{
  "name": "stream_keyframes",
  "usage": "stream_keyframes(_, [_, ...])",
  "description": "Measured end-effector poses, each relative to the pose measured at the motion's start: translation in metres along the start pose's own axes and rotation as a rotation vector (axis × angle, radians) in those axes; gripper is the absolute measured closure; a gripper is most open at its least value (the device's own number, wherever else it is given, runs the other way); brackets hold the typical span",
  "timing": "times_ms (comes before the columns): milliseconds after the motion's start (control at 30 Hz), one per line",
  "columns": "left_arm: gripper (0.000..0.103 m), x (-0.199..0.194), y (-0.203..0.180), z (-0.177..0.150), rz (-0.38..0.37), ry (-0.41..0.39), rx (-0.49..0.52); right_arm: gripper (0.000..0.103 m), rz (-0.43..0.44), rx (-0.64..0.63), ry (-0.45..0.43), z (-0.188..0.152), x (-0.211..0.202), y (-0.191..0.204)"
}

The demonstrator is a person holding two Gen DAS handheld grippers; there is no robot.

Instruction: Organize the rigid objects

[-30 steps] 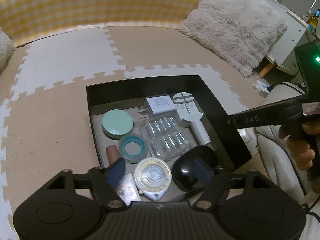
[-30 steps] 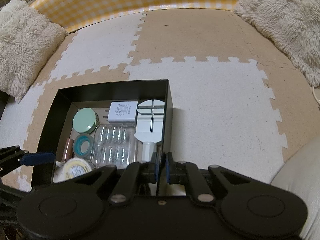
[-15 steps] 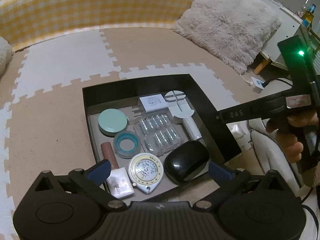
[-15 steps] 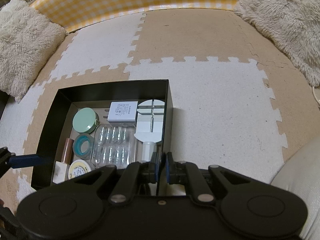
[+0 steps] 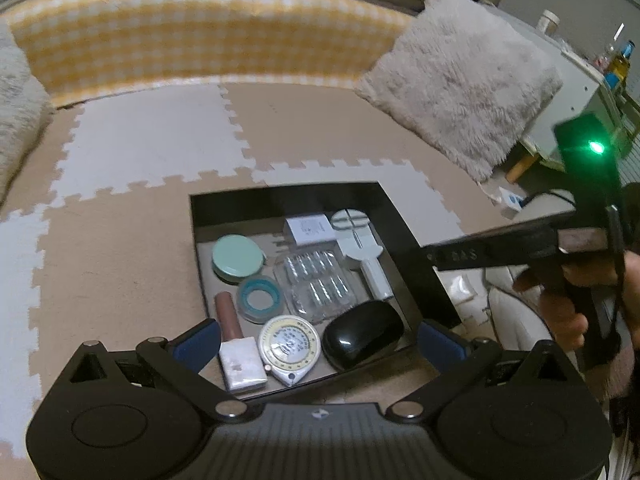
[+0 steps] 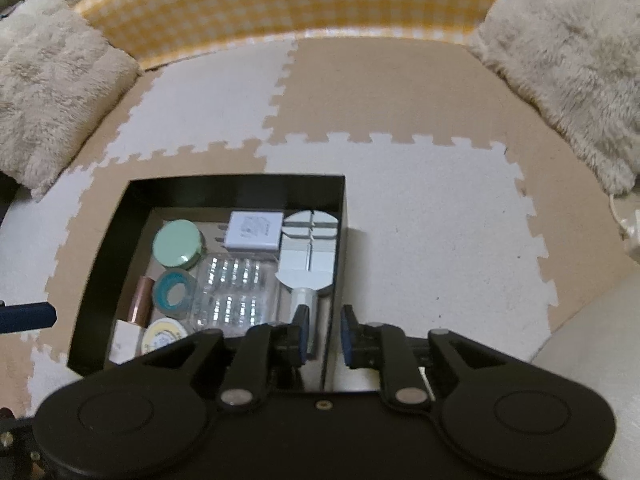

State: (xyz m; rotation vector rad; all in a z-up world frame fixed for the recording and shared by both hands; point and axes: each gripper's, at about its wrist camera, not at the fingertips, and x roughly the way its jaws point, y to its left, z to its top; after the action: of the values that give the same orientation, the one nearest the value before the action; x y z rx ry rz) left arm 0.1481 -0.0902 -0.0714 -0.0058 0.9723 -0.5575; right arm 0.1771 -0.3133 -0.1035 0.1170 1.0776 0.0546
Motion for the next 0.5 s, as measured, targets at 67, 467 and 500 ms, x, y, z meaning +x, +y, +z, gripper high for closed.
stream_keyframes(67, [0.0,-0.009,0.0,0.001,0.02,-0.014,-0.005,0.077,-0.02,-0.004,-0.028,-0.003,-0.012,0.004])
stream_keyframes(467, [0.0,-0.078,-0.007,-0.005,0.221,-0.148,0.012,0.053,-0.034,-0.008,-0.199,-0.026,-0.106,0.022])
stream_keyframes(500, [0.0,-0.083,-0.009,-0.008,0.228,-0.156,0.017,0.052,-0.034,-0.012,-0.211,-0.029,-0.114,0.024])
